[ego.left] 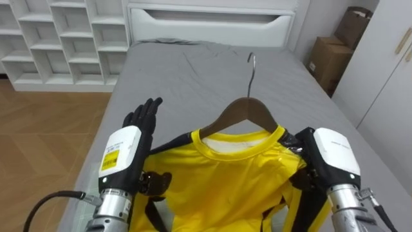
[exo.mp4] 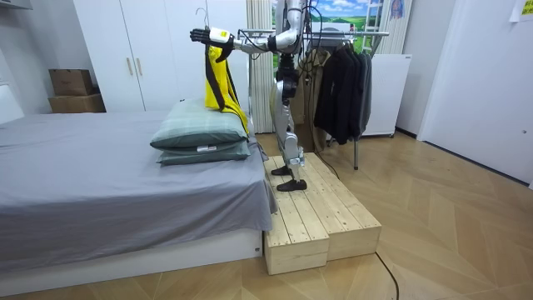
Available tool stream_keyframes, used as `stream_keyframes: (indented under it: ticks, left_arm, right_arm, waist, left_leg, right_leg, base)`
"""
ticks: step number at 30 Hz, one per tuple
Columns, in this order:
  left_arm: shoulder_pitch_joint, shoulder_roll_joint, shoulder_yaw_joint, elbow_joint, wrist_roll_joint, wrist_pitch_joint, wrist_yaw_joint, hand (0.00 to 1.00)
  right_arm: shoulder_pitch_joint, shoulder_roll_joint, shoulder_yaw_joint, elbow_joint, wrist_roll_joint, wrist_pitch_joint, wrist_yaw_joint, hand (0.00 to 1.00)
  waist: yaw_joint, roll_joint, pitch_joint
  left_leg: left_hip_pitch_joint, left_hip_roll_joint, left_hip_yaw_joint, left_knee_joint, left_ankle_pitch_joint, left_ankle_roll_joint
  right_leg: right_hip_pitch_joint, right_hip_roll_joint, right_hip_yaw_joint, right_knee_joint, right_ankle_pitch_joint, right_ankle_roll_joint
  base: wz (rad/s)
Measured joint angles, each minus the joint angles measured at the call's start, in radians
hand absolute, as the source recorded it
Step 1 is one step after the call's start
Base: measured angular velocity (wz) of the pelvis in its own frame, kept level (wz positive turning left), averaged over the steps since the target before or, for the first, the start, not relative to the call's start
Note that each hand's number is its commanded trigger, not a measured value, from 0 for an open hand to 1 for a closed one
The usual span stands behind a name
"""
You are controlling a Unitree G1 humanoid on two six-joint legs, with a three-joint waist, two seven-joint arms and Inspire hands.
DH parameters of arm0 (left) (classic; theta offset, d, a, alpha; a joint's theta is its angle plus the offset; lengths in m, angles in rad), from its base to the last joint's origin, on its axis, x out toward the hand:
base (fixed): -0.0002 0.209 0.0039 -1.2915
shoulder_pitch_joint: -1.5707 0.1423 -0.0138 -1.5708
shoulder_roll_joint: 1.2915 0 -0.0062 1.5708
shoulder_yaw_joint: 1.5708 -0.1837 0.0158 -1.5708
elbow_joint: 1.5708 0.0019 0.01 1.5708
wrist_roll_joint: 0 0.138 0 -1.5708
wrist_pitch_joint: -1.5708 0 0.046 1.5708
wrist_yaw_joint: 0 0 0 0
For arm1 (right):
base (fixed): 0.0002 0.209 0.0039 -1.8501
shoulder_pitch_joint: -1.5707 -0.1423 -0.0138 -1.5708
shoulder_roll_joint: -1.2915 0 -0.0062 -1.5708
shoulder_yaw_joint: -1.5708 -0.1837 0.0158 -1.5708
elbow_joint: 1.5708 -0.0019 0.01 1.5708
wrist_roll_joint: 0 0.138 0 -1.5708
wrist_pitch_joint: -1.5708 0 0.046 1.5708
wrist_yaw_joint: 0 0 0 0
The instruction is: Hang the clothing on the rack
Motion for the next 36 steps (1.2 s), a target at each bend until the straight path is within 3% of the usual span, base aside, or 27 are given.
stream_keyframes:
  ticks: [8, 14, 22, 25, 30, 36]
  left_arm:
    - [0.009, -0.015, 0.060, 0.009, -0.005, 0.000, -0.002, 0.00]
    - [0.068, -0.015, 0.074, 0.014, -0.074, 0.000, -0.020, 0.00]
    - [0.103, -0.010, 0.175, 0.032, -0.076, 0.000, -0.019, 0.00]
    - [0.125, -0.006, 0.210, 0.073, -0.098, -0.002, -0.001, 0.00]
    - [0.180, -0.003, 0.234, 0.170, -0.099, -0.001, 0.006, 0.00]
    - [0.227, -0.003, 0.237, 0.321, -0.109, -0.007, 0.005, 0.00]
  right_arm:
    - [0.000, -0.001, -0.076, 0.001, 0.012, 0.000, 0.001, 1.00]
    - [0.000, -0.001, -0.088, 0.016, 0.075, 0.001, 0.008, 1.00]
    - [0.001, -0.002, -0.154, -0.008, 0.082, 0.000, 0.026, 1.00]
    - [0.006, -0.005, -0.189, -0.054, 0.082, 0.000, 0.027, 1.00]
    - [0.095, -0.026, -0.220, -0.253, 0.115, -0.001, 0.050, 1.00]
    - [0.156, -0.025, -0.225, -0.304, 0.130, -0.003, 0.070, 1.00]
  waist:
    - [-0.007, 0.000, 0.0003]
    - [-0.017, 0.002, 0.0014]
    - [-0.029, 0.016, 0.0042]
    - [-0.038, 0.025, 0.0018]
    - [-0.052, 0.030, -0.0010]
    - [-0.030, 0.037, -0.0010]
  left_leg:
    - [0.001, 0.000, -0.006, -0.001, 0.000, 0.000]
    - [0.003, 0.000, -0.003, -0.001, 0.000, 0.000]
    - [-0.001, -0.004, 0.011, -0.016, 0.000, 0.000]
    - [-0.001, -0.005, 0.010, -0.014, 0.000, 0.000]
    - [0.000, -0.004, 0.010, -0.015, 0.000, 0.000]
    - [0.030, -0.003, 0.032, -0.029, 0.000, 0.000]
  right_leg:
    - [0.002, 0.000, -0.002, 0.000, 0.000, 0.000]
    - [0.002, 0.000, 0.008, 0.001, 0.000, 0.000]
    - [-0.014, 0.005, 0.020, 0.002, 0.000, 0.000]
    - [-0.016, 0.004, 0.020, 0.004, 0.000, 0.000]
    - [-0.016, 0.004, 0.021, 0.002, 0.000, 0.000]
    - [-0.001, 0.008, 0.042, 0.001, -0.001, 0.001]
  base:
    - [0.00]
    - [0.00]
    - [-0.04]
    - [-0.05]
    - [0.00]
    - [-0.09]
